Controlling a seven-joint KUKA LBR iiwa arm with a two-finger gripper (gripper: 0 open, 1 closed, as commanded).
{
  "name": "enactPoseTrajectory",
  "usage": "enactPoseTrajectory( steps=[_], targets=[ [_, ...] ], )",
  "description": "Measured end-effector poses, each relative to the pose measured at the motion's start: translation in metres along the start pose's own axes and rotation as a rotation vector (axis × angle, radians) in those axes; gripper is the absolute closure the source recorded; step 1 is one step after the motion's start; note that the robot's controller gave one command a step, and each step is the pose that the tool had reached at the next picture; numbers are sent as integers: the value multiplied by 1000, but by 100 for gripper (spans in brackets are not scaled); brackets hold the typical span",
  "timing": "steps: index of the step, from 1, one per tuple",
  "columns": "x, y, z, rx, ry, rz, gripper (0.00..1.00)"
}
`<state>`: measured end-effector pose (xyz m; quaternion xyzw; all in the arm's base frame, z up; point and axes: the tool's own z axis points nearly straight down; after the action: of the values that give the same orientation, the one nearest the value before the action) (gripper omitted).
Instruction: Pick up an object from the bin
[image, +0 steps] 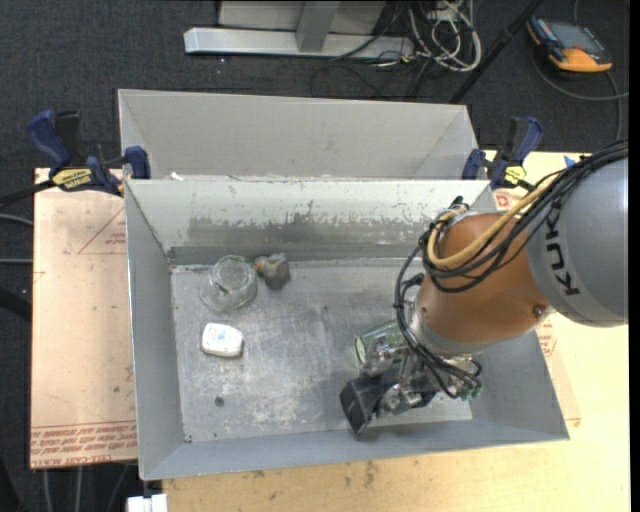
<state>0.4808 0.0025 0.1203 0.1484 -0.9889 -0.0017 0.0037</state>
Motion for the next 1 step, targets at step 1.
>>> enactPoseTrajectory(
  steps=[1],
  targets=[
    [-6,1,-31,3,-9,6,100]
  ],
)
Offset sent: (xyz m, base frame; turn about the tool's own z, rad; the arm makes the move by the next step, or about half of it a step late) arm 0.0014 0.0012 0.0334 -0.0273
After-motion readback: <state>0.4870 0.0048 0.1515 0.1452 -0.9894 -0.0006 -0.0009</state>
